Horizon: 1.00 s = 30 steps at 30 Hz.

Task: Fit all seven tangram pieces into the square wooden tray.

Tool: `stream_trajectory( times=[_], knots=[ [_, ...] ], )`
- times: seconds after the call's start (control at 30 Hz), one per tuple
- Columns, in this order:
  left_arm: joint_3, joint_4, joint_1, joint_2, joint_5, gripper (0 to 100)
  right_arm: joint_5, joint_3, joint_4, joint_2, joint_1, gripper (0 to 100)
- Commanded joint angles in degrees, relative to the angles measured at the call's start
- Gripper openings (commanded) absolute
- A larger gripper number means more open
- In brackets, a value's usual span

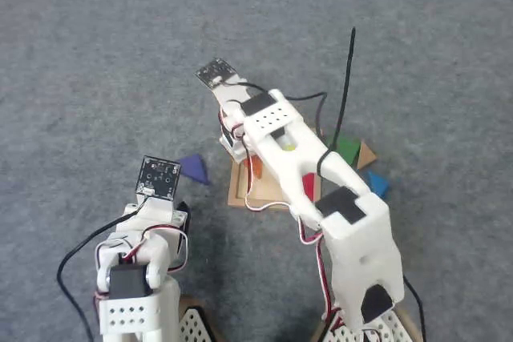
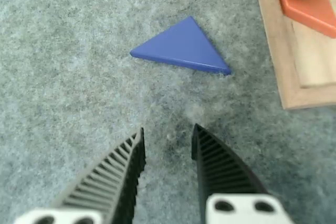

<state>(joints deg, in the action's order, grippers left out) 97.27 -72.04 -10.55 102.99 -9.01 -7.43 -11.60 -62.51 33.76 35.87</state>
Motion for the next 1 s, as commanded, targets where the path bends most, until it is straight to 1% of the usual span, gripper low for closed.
stream_trajectory(
  times=[0.0,0.13,0.27,0.37,0.43,0.5,0.63,0.7,0.8,0.87,0.97],
  knots=[
    [-0.8,-0.3,-0.4,1.1,0.5,14,0.8,-3.5,-0.8,1.6,0.4,2.8],
    [-0.8,-0.3,-0.4,1.1,0.5,14,1.1,-3.4,-2.1,-3.2,0.4,3.0],
    [-0.8,-0.3,-0.4,1.1,0.5,14,1.1,-3.3,-9.5,-12.4,0.2,3.1],
    [-0.8,-0.3,-0.4,1.1,0.5,14,0.5,0.5,-15.6,-20.6,-2.2,3.1],
    [-0.8,-0.3,-0.4,1.1,0.5,14,-2.0,6.0,-17.2,-26.7,-5.7,3.2],
    [-0.8,-0.3,-0.4,1.1,0.5,14,-4.0,13.3,-16.0,-33.4,-10.0,3.2],
    [-0.8,-0.3,-0.4,1.1,0.5,14,-6.0,29.5,-10.1,-46.5,-19.0,3.7],
    [-0.8,-0.3,-0.4,1.1,0.5,14,-7.0,36.6,-7.2,-50.9,-22.1,8.1],
    [-0.8,-0.3,-0.4,1.1,0.5,14,-7.1,40.7,-4.9,-51.0,-24.5,16.8],
    [-0.8,-0.3,-0.4,1.1,0.5,14,-7.1,40.3,-4.6,-48.6,-25.3,18.5],
    [-0.8,-0.3,-0.4,1.1,0.5,14,-6.9,37.2,-4.2,-43.3,-26.5,18.5]
  ],
)
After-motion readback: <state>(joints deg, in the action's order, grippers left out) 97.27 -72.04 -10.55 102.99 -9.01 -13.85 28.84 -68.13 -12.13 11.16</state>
